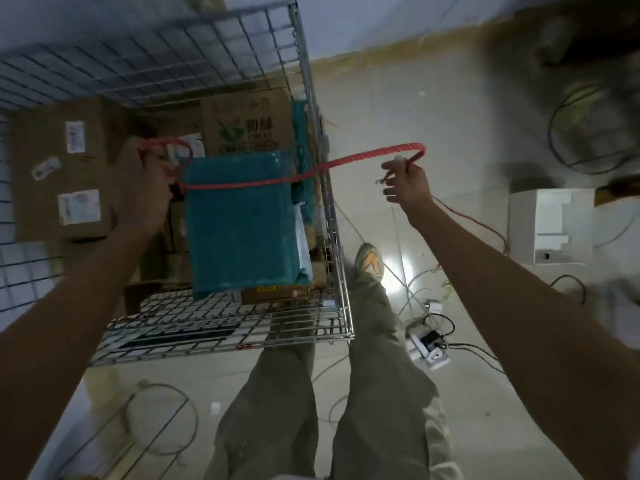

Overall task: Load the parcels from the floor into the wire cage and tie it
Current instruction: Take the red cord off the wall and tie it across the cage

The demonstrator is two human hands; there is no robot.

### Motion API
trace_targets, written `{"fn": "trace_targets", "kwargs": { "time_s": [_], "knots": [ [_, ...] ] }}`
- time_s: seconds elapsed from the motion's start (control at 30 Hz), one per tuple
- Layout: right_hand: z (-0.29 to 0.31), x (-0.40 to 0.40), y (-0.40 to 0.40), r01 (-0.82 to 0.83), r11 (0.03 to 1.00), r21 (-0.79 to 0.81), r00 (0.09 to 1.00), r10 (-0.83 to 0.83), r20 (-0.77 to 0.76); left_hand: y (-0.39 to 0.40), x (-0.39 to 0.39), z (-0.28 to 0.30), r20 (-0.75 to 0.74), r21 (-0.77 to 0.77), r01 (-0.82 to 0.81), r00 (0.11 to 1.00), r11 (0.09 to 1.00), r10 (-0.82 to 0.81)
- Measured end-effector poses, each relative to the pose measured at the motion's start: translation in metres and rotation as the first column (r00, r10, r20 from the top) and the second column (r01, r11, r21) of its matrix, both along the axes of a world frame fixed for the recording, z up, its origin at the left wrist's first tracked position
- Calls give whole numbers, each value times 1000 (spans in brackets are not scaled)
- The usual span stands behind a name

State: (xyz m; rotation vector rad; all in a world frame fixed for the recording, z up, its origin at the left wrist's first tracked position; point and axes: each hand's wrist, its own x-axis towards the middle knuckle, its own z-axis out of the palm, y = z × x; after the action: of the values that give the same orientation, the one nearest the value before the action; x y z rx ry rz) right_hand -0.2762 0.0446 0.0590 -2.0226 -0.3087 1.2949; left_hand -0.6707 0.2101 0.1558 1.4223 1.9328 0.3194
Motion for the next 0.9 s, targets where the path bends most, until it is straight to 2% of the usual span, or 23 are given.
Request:
{"fn": "trace_targets", "kwargs": {
  "time_s": [0.07,0.17,0.27,0.37,0.47,0.57,0.73,0.9],
  "knots": [
    [-22,-7,2,62,997,40,993,-57,-103,-7,27,-8,-58,8,16,998,1000,-16],
    [-59,-18,1,70,996,57,981,-58,-187,-23,87,1,-159,54,89,984,995,-79],
    [-88,-26,0,88,992,88,957,-60,-284,-23,107,-27,-290,152,231,940,961,-180],
    [-109,-29,2,112,987,111,914,-59,-402,-19,121,-54,-316,244,311,921,919,-228],
    [-123,-31,2,131,983,132,866,-48,-499,-26,139,-68,-324,235,362,904,902,-279],
    [-124,-30,4,156,981,116,844,-71,-531,-31,145,-74,-410,201,426,855,882,-319],
    [-121,-35,3,259,963,82,789,-161,-593,-34,139,-83,-252,232,418,898,878,-361],
    [-114,-43,1,322,943,-78,625,-274,-731,-38,137,-74,-228,238,400,909,885,-349]
  ]
}}
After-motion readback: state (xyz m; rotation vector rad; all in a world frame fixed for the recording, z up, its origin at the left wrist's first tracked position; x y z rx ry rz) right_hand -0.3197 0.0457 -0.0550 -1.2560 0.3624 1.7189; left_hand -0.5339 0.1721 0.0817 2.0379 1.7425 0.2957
